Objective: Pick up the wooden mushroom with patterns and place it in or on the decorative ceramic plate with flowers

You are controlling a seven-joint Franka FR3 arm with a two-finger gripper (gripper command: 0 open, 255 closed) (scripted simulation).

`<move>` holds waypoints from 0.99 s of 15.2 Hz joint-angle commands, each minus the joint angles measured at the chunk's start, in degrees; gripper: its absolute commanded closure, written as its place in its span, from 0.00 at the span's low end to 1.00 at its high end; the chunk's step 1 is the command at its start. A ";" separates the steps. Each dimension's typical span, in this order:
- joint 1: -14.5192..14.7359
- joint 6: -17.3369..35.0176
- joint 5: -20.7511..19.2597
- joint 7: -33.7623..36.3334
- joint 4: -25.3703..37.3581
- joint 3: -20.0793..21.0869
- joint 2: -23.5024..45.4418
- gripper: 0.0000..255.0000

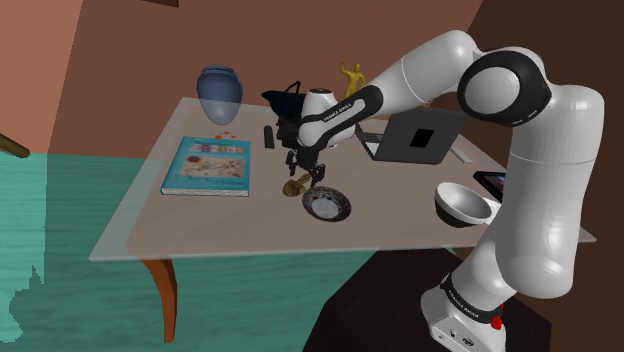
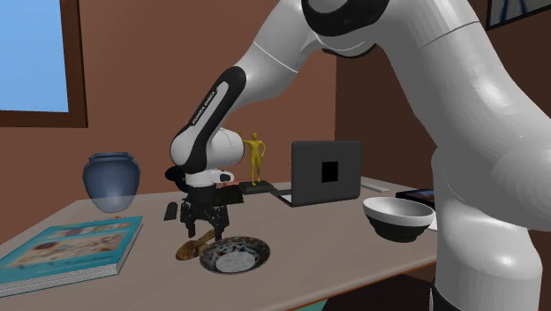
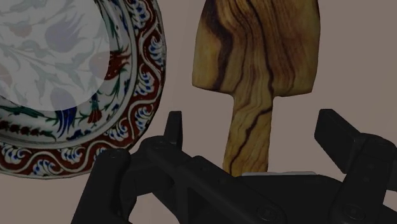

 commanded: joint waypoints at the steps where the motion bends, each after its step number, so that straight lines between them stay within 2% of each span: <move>1: 0.00 0.04 0.01 0.01 -0.02 0.00 0.01 0.00; 3: 0.00 0.03 0.00 0.00 -0.02 0.00 0.01 0.00; 4: 0.00 0.03 0.00 0.00 -0.02 0.00 0.01 1.00; 15: 0.12 -1.16 -0.26 0.17 0.07 -0.15 -1.12 1.00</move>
